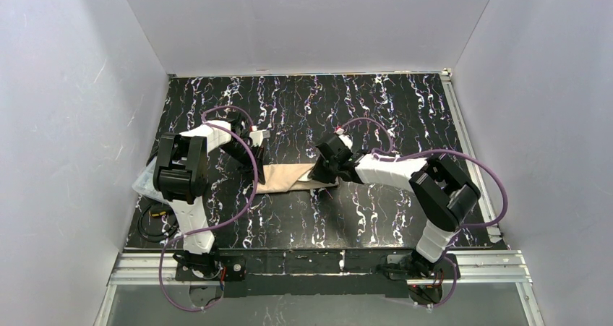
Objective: Fold the napkin into a case and place the utensils inside
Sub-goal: Insert the spoon into the folded napkin.
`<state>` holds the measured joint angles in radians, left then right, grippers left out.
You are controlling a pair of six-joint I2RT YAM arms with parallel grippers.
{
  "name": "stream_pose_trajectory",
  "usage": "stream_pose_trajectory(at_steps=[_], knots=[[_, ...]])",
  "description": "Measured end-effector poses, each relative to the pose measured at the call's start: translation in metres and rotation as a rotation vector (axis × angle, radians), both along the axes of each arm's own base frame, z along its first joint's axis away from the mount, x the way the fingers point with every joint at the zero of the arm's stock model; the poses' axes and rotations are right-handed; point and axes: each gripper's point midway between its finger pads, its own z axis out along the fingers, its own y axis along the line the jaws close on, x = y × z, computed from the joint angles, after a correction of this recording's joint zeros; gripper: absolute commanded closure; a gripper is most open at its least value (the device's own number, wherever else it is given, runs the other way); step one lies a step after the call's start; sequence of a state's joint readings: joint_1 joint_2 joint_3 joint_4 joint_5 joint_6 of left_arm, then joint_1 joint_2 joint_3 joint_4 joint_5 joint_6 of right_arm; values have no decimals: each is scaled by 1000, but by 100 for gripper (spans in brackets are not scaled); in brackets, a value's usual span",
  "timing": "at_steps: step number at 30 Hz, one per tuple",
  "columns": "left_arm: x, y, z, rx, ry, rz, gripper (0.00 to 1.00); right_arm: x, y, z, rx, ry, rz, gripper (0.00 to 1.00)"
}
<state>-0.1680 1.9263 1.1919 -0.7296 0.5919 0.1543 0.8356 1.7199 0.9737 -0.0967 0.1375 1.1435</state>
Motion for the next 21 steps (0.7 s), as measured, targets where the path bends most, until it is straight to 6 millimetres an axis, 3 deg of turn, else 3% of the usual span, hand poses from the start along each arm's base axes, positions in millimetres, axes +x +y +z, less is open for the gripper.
stream_pose_trajectory(at_steps=[3,8,13,16,18,19,21], knots=[[0,0,0,-1,0,-2,100,2,4,3,1,-13,18,53],[-3,0,0,0,4,-13,100,2,8,4,-24,-26,59,41],[-6,1,2,6,13,-31,100,13,11,22,-73,-91,110,24],[-8,2,5,13,19,-44,90,17,5,35,-108,-141,134,16],[-9,5,8,19,24,-54,78,16,-5,47,-136,-169,151,12],[-9,7,10,22,26,-63,73,17,-10,54,-145,-185,162,4],[-8,12,19,28,32,-74,62,20,-22,69,-156,-216,173,1]])
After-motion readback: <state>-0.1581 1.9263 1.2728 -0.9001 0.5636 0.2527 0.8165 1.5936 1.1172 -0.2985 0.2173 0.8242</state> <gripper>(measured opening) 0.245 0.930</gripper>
